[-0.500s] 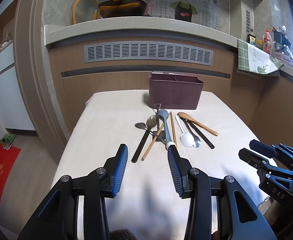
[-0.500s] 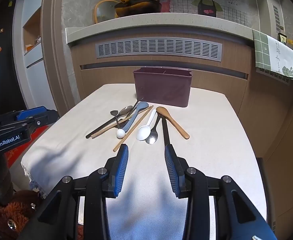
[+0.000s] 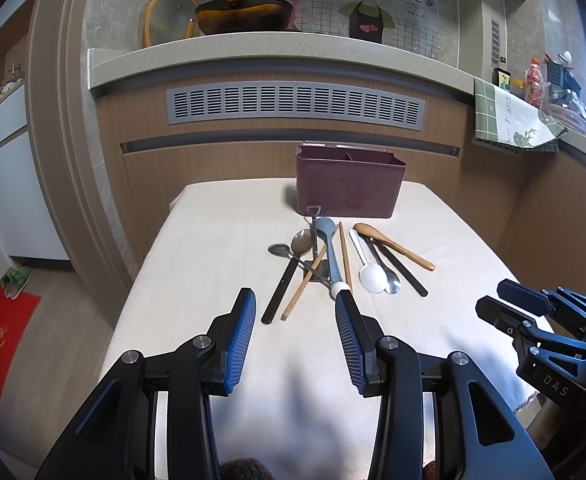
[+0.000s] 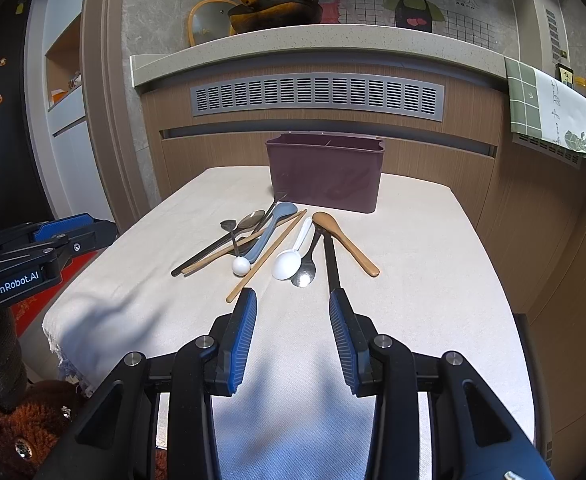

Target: Organize utensils

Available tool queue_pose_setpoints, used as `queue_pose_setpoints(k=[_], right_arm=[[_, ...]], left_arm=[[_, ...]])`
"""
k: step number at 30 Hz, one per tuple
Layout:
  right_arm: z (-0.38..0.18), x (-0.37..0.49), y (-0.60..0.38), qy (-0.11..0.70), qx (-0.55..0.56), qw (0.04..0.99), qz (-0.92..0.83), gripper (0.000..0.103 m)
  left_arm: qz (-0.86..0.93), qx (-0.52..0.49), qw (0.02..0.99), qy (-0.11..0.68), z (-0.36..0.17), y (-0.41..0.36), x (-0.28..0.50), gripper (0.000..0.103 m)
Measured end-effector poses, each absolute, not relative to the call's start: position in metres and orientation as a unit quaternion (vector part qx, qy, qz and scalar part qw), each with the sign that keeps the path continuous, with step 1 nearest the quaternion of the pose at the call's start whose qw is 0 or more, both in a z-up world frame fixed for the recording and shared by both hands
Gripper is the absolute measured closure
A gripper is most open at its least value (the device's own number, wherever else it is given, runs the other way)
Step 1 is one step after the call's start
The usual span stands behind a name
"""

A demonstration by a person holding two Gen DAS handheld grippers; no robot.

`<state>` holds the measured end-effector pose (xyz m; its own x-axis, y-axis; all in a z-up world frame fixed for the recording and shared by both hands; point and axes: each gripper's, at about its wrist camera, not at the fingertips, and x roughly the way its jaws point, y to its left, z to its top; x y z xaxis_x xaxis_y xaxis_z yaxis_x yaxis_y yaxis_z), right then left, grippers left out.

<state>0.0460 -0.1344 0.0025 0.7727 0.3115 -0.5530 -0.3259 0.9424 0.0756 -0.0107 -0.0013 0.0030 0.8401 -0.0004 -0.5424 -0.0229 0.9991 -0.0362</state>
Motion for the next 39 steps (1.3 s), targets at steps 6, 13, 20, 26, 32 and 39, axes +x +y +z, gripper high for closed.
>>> queue_pose_setpoints(k=[6, 13, 20, 26, 32, 39], right_arm=[[0.003, 0.046, -0.135, 0.291, -0.013, 0.942, 0.168, 0.067], [0.002, 0.045, -0.134, 0.287, -0.011, 0.943, 0.167, 0.067], [0.0, 0.048, -0.134, 0.284, -0.006, 0.943, 0.171, 0.067], [-0.005, 0.056, -0.137, 0.297, -0.005, 0.94, 0.17, 0.067], [-0.014, 0.085, -0.142, 0.316, -0.026, 0.937, 0.15, 0.067], [-0.029, 0.142, -0.143, 0.352, -0.057, 0.921, 0.159, 0.067]], left_arm=[[0.003, -0.023, 0.959, 0.284, 0.002, -0.005, -0.015, 0.06], [0.003, -0.024, 0.958, 0.285, 0.002, -0.003, -0.013, 0.06], [-0.009, -0.033, 0.955, 0.296, 0.0, -0.001, -0.008, 0.06], [-0.01, -0.035, 0.953, 0.3, 0.005, 0.007, 0.007, 0.06], [-0.02, -0.055, 0.945, 0.322, -0.001, 0.019, 0.038, 0.06], [-0.016, -0.098, 0.932, 0.347, -0.024, 0.049, 0.073, 0.06]])
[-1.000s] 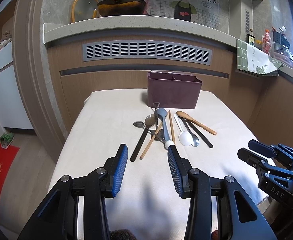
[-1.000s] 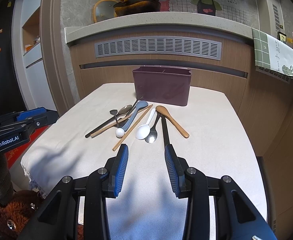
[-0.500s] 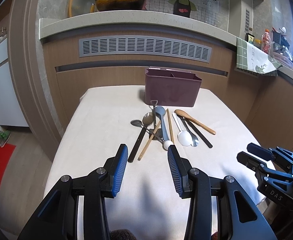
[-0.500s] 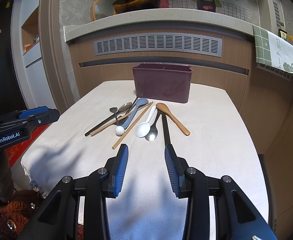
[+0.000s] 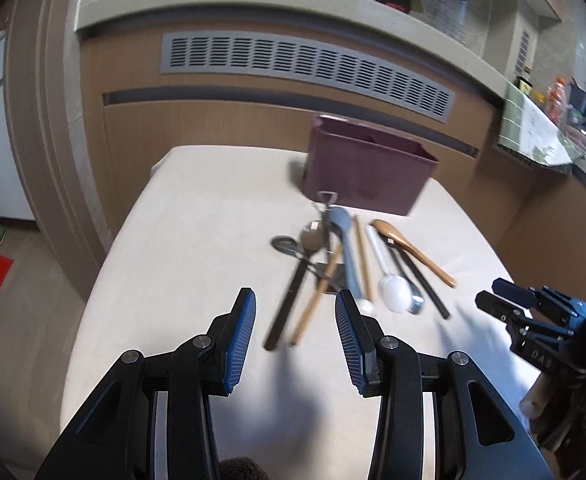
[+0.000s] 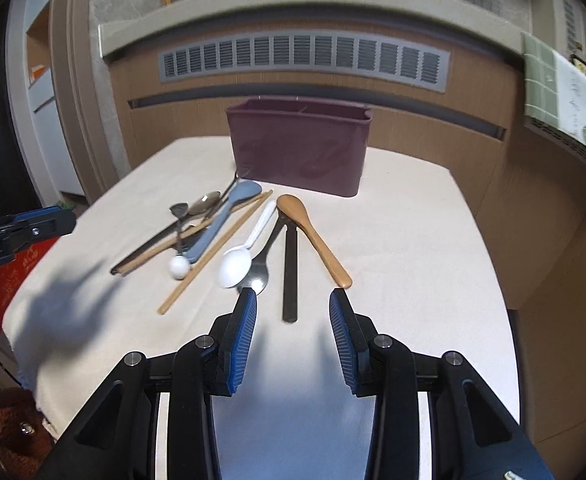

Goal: Organize utensils
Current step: 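Grasp the light wooden spoon with the right tool while the left tool approaches the white-ball spoon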

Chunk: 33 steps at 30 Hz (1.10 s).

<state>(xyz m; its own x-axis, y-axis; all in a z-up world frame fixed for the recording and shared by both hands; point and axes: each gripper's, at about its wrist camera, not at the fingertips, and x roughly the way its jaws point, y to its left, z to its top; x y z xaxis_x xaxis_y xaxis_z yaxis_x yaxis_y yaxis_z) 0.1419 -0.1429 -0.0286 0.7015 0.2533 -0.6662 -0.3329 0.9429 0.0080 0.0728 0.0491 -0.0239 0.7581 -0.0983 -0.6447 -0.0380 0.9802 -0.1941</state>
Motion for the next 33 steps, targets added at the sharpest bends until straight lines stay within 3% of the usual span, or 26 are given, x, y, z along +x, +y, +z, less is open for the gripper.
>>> queue_pose_setpoints(k=[6, 19, 22, 24, 33], right_arm=[[-0.041, 0.199, -0.13, 0.389, -0.067, 0.895, 0.209, 0.067], [-0.077, 0.32, -0.101, 0.441, -0.064, 0.863, 0.238, 0.068], [-0.08, 0.322, -0.099, 0.443, -0.058, 0.861, 0.245, 0.069], [-0.079, 0.316, -0.098, 0.436, -0.072, 0.864, 0.243, 0.077], [-0.039, 0.245, -0.158, 0.373, 0.007, 0.908, 0.19, 0.077]], left_arm=[[-0.012, -0.141, 0.927, 0.348, -0.038, 0.075, 0.092, 0.06], [-0.016, -0.132, 0.916, 0.379, -0.063, 0.072, 0.104, 0.06], [-0.008, -0.11, 0.923, 0.369, -0.06, 0.063, 0.104, 0.06], [-0.02, -0.1, 0.922, 0.374, -0.06, 0.055, 0.106, 0.06], [-0.069, -0.081, 0.911, 0.398, -0.06, 0.012, 0.119, 0.06]])
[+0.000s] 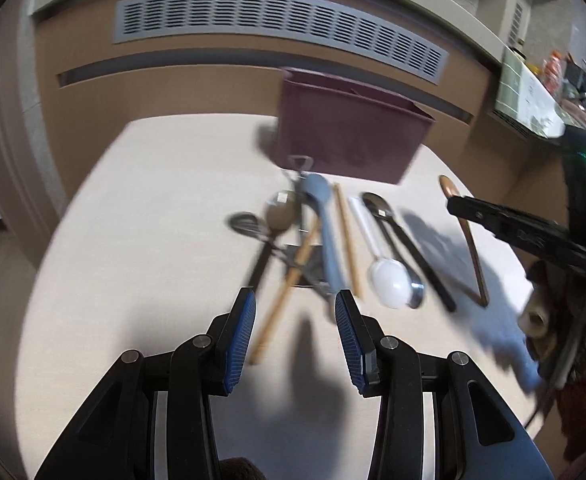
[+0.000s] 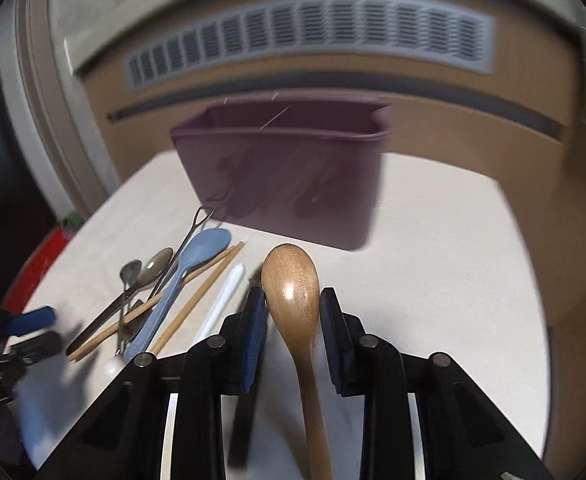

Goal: Organize utensils
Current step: 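Grasp the light wooden spoon with the right tool while the left tool approaches the white-ball spoon, then grasp and lift the white-ball-handled spoon with the left tool while the right tool lifts the wooden spoon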

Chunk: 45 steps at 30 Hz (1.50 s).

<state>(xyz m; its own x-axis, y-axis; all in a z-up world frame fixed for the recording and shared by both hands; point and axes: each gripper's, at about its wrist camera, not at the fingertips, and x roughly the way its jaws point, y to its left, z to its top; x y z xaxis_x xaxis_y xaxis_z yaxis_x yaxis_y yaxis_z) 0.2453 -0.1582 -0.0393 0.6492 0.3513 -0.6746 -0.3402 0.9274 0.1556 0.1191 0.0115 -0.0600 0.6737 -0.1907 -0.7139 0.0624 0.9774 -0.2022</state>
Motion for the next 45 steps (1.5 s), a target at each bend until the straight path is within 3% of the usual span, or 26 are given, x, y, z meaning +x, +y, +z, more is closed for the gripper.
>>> queue_pose_setpoints(k=[8, 16, 26, 39, 41, 43, 45], right_arm=[[-0.054, 0.192, -0.203, 0.382, 0.038, 0.914, 0.131, 0.077], [-0.058, 0.182, -0.198, 0.376, 0.038, 0.917, 0.129, 0.077], [-0.066, 0.178, -0.185, 0.387, 0.033, 0.911, 0.141, 0.077], [-0.063, 0.171, -0.175, 0.384, 0.024, 0.911, 0.147, 0.077], [-0.064, 0.172, -0.175, 0.384, 0.024, 0.911, 0.147, 0.077], [-0.064, 0.172, -0.175, 0.384, 0.024, 0.911, 0.147, 0.077], [-0.062, 0.17, -0.175, 0.382, 0.024, 0.912, 0.146, 0.077]], left_arm=[[-0.064, 0.021, 0.913, 0.403, -0.074, -0.036, 0.13, 0.06], [-0.035, 0.064, 0.914, 0.399, -0.079, -0.032, 0.135, 0.06], [-0.025, -0.033, 0.919, 0.393, -0.076, 0.055, 0.123, 0.06], [-0.013, -0.042, 0.909, 0.414, -0.081, 0.047, 0.137, 0.063], [-0.008, -0.043, 0.908, 0.417, -0.081, 0.046, 0.141, 0.068], [-0.01, -0.049, 0.904, 0.425, -0.084, 0.047, 0.145, 0.081], [-0.008, -0.059, 0.906, 0.418, -0.081, 0.049, 0.143, 0.081]])
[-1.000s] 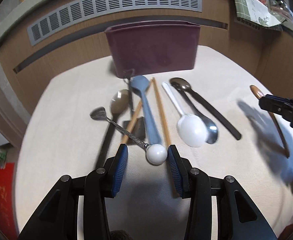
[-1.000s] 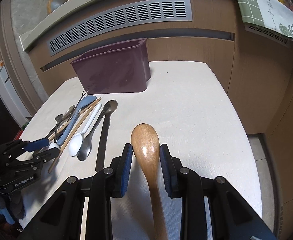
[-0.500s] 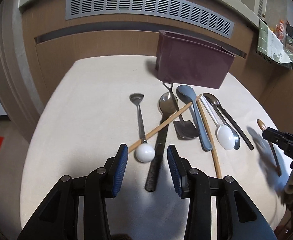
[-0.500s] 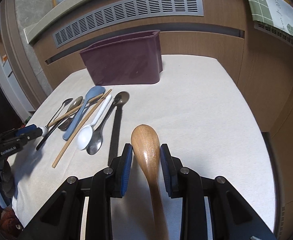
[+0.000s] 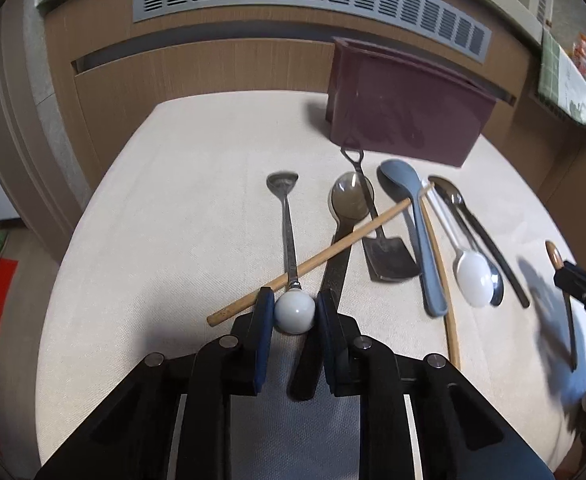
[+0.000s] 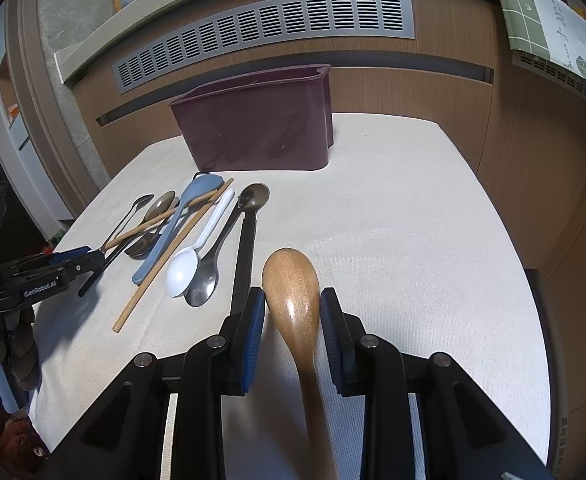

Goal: Organize utensils
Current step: 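Grasp and lift the white-ball-handled spoon with the left tool while the right tool lifts the wooden spoon, then carry both spoons over the purple caddy and open the right tool to drop the wooden spoon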

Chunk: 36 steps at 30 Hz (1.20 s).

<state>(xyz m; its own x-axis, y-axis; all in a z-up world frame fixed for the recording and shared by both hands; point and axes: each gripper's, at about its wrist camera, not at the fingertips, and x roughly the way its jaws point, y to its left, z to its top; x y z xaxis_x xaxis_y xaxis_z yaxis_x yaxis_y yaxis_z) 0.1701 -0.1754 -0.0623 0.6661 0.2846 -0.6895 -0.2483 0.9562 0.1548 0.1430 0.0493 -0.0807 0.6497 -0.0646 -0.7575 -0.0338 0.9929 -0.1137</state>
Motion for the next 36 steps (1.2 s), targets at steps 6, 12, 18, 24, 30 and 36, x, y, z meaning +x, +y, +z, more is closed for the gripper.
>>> queue_pose_setpoints(k=[6, 12, 18, 24, 30, 36], right_arm=[[-0.046, 0.16, -0.178, 0.362, 0.018, 0.921, 0.14, 0.077], [-0.033, 0.153, -0.175, 0.348, 0.015, 0.927, 0.139, 0.077], [-0.024, 0.146, -0.175, 0.332, 0.006, 0.933, 0.136, 0.077], [-0.021, 0.153, -0.178, 0.331, 0.016, 0.934, 0.135, 0.077], [0.046, 0.179, -0.19, 0.269, 0.038, 0.949, 0.158, 0.077], [0.157, 0.214, -0.192, 0.14, 0.034, 0.975, 0.172, 0.078]], left_arm=[[-0.012, -0.044, 0.94, 0.338, -0.03, 0.046, 0.114, 0.081], [-0.014, -0.045, 0.951, 0.306, 0.001, 0.051, 0.102, 0.081], [-0.017, -0.055, 0.954, 0.293, 0.012, 0.053, 0.09, 0.081], [-0.023, -0.055, 0.959, 0.277, 0.034, 0.052, 0.088, 0.081], [-0.072, -0.06, 0.967, 0.236, 0.11, 0.049, 0.106, 0.081], [-0.116, -0.064, 0.979, 0.153, 0.193, 0.045, 0.143, 0.081]])
